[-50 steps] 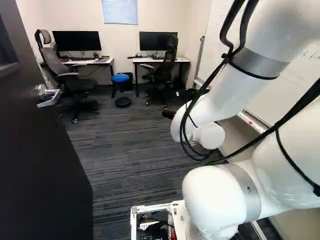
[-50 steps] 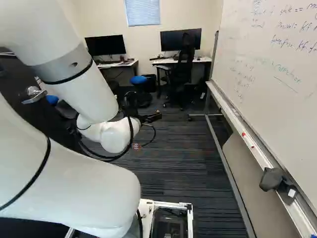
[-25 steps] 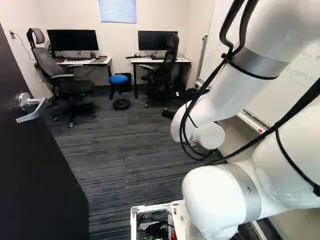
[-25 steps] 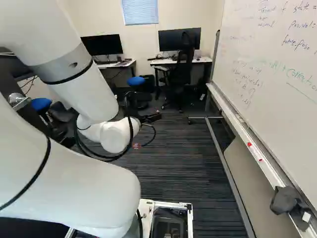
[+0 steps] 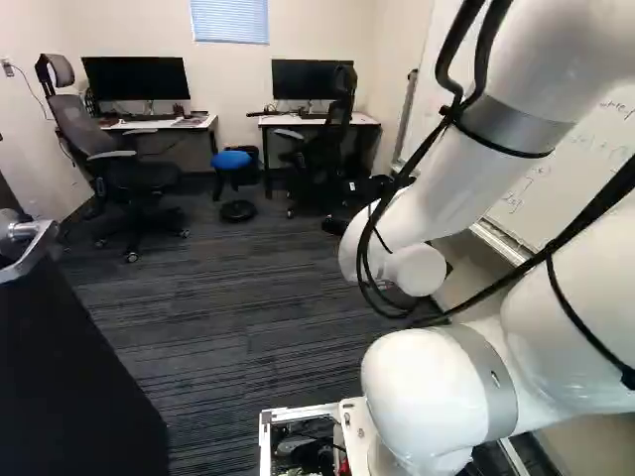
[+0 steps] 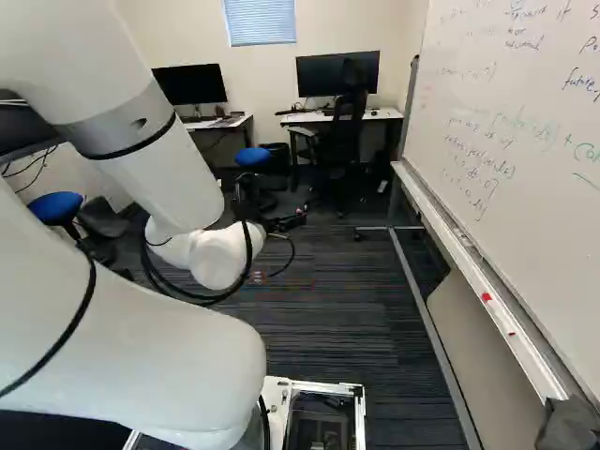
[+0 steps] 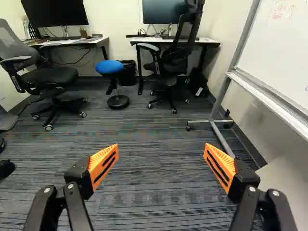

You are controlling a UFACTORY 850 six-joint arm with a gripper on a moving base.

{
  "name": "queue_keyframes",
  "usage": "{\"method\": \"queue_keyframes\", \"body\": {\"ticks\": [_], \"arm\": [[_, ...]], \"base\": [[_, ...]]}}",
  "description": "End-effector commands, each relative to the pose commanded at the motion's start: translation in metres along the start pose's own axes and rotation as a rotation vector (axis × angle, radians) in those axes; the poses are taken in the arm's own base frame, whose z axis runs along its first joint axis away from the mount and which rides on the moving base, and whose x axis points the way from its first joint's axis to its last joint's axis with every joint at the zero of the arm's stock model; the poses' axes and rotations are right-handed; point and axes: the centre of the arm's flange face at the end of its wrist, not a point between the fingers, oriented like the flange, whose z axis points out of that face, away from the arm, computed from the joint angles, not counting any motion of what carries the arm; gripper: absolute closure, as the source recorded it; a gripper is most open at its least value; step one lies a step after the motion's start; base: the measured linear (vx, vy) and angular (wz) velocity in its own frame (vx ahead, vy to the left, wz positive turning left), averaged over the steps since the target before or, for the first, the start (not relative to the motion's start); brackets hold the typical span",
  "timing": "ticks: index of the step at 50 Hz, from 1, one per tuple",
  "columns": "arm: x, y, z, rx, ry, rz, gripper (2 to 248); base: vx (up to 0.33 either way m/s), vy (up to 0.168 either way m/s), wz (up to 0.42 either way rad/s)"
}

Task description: Open the door and move inside

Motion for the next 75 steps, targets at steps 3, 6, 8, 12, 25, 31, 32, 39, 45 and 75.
{"method": "queue_keyframes", "body": {"ticks": [3,6,8,12,25,31,32,39,45,75], "arm": [[0.0,0.0,0.0,0.0,0.0,0.0,3],[0.0,0.0,0.0,0.0,0.0,0.0,3],[0.0,0.0,0.0,0.0,0.0,0.0,3],[0.0,0.0,0.0,0.0,0.0,0.0,3],[0.0,0.0,0.0,0.0,0.0,0.0,3],[0.0,0.0,0.0,0.0,0.0,0.0,3],[0.0,0.0,0.0,0.0,0.0,0.0,3],[0.0,0.0,0.0,0.0,0.0,0.0,3],[0.0,0.0,0.0,0.0,0.0,0.0,3],[0.0,0.0,0.0,0.0,0.0,0.0,3]], "base": [[0.192,-0.001,-0.015],[0.188,-0.006,-0.019],[0.183,-0.002,-0.017],[0.205,0.003,-0.012],[0.223,-0.001,-0.017],[0.231,0.004,-0.012],[0.217,0.003,-0.022],[0.221,0.003,-0.003],[0.214,0.002,-0.008],[0.18,0.0,-0.011]]}}
